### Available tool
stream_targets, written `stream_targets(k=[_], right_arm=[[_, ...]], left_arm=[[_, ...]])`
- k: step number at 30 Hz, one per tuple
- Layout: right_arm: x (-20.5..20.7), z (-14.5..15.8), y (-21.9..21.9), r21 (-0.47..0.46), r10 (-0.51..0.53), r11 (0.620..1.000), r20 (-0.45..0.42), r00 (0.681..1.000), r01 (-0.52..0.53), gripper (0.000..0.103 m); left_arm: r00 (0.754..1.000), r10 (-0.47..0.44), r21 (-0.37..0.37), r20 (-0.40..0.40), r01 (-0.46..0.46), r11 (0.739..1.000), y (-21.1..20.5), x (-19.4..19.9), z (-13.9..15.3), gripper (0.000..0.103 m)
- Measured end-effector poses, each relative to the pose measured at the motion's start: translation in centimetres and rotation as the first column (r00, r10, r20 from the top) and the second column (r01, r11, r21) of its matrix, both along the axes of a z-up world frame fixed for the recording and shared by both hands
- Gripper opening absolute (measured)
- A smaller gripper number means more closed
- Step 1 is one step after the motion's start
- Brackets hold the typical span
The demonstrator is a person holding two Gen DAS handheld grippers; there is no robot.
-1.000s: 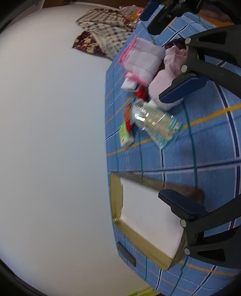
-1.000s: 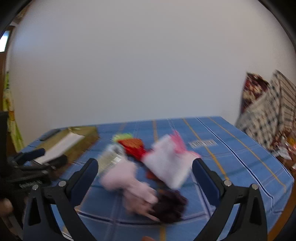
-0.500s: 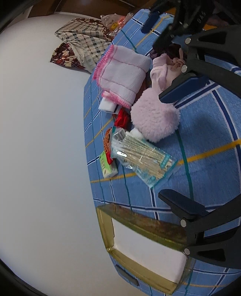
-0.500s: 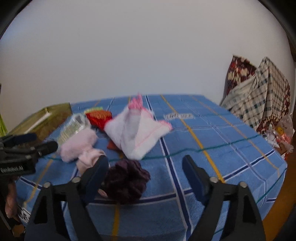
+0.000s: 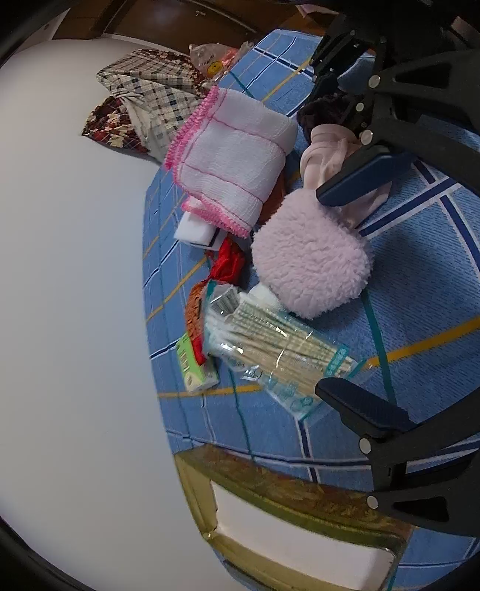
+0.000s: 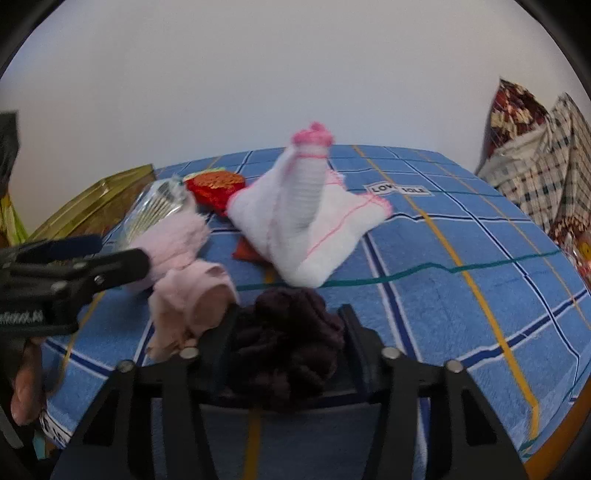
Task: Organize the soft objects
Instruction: 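Grasp the purple velvet scrunchie with the right tool while the left tool grasps the pink fluffy scrunchie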
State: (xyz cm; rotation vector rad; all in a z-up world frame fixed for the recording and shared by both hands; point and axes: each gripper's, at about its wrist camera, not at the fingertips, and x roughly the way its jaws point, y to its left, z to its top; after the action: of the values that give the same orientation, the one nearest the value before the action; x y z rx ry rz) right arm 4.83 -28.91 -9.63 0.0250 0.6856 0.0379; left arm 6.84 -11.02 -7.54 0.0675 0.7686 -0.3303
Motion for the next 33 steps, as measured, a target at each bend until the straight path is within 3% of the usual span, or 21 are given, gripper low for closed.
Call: stream_targets(k=[5, 7, 9, 13, 19, 22, 23, 24, 28, 33], right_arm=[[-0.7, 0.5, -0.2, 0.041, 0.01, 0.999, 0.05, 0.999, -0.012, 0.042], [-1.4, 1.3, -0.4, 0.053, 0.0, 0.999, 0.1, 0.995, -0.006, 0.042], [-2.1, 2.3, -0.4, 0.055, -0.011, 0.998, 0.151, 0.989, 0.002, 0.042], [-2.8, 3.6, -0.5, 0.067, -0.025, 0.998, 0.205, 0.979, 0.012, 0.042], [-2.4, 3.5, 0.0, 0.067, -0.015, 0.998, 0.205, 0.979, 0.002, 0.042], [-2.7, 3.5, 0.2, 0.064, -0.011, 0.998, 0.212, 0.977, -0.002, 0.042], [-2.8, 3.6, 0.2, 0.062, -0.014, 0.998, 0.222, 0.975, 0.0, 0.042], [-2.9, 3.7, 0.1, 0.063, -0.017, 0.998, 0.229, 0.973, 0.002, 0.042], [-3.4, 4.1, -0.1, 0.08, -0.025, 0.997, 0.26, 0.965, 0.005, 0.042], [-3.5, 4.4, 0.2, 0.086, -0.023, 0.996, 0.284, 0.958, -0.001, 0.042]], left_arm=[[1.0, -0.016, -0.034, -0.002, 0.016, 0.999, 0.5, -0.1, 0.2, 0.095], [1.0, -0.027, -0.029, -0.013, 0.026, 0.999, 0.4, 0.0, 0.0, 0.085], [0.998, -0.042, -0.031, -0.046, 0.04, 0.999, 0.3, 0.3, -0.4, 0.062], [0.996, -0.052, -0.044, -0.066, 0.049, 0.998, 0.4, 0.5, -0.5, 0.061], [0.993, -0.066, -0.076, -0.095, 0.059, 0.995, 0.3, 1.3, -0.6, 0.062], [0.995, -0.075, -0.06, -0.061, 0.072, 0.996, 0.1, 0.9, -0.5, 0.057], [0.995, -0.084, -0.052, -0.046, 0.081, 0.995, -0.1, 0.6, -0.4, 0.034], [0.994, -0.098, -0.042, -0.038, 0.097, 0.994, -0.4, 0.3, -0.5, 0.026], [0.994, -0.108, 0.015, 0.031, 0.107, 0.994, -0.9, -0.6, -0.2, 0.018], [0.99, -0.095, 0.013, 0.108, 0.094, 0.995, -0.3, -1.1, 0.3, 0.018]])
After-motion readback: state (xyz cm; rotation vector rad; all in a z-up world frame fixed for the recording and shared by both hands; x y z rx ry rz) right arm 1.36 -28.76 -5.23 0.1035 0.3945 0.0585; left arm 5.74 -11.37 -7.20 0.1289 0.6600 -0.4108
